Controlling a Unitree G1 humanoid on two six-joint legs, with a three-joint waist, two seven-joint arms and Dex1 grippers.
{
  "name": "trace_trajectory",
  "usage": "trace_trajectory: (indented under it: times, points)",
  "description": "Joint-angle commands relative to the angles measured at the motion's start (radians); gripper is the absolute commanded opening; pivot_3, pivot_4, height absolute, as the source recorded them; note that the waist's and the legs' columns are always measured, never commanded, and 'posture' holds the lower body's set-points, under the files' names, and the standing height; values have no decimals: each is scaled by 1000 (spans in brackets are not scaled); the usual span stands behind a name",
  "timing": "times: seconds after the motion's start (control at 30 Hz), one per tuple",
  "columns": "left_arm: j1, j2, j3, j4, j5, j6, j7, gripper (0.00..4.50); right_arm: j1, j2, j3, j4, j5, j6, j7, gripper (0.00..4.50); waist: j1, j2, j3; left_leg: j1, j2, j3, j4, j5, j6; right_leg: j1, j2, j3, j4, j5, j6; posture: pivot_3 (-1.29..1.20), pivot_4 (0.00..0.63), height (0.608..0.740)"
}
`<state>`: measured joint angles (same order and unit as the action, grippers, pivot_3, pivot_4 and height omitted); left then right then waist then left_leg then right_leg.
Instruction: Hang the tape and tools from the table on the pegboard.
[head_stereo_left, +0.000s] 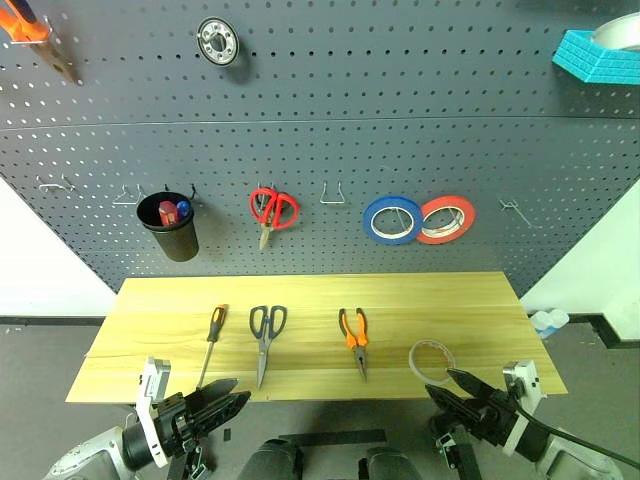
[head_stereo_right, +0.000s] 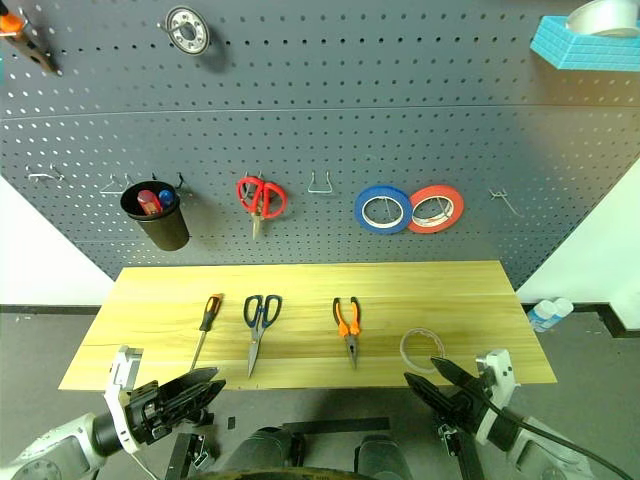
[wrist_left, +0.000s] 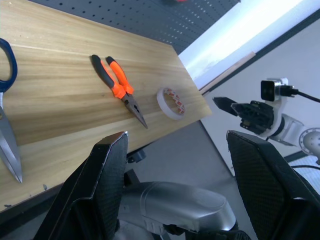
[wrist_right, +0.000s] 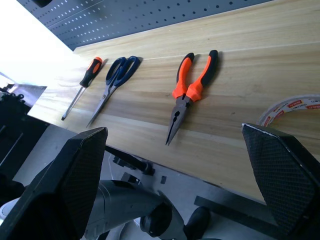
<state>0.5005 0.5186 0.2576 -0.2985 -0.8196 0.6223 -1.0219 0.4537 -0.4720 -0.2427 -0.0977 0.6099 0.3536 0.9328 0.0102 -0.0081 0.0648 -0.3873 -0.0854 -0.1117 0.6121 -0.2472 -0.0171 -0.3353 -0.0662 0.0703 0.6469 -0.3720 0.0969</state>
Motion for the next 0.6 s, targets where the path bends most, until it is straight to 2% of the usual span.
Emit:
trace_trajectory:
  times: [0.03,0.33,0.6]
  points:
    - [4,5,10,-32,-25,-2,-7,3300,3,9,2,-20,-4,-26,7,4500,0,0,0,0,0,0,0,0,0,0,0,0,0,0,0,-47,59,738]
    - [10,6,10,-30,-25,0,-8,3300,54,39,27,-52,-19,-60,-2,4500,0,0,0,0,0,0,0,0,0,0,0,0,0,0,0,-47,63,738]
    - [-14,4,22,0,-12,-8,11,3300,48,56,46,-134,-17,-14,-88,4500,0,1,1,-1,0,0,0,0,-1,0,0,0,-1,0,-1,-44,66,738]
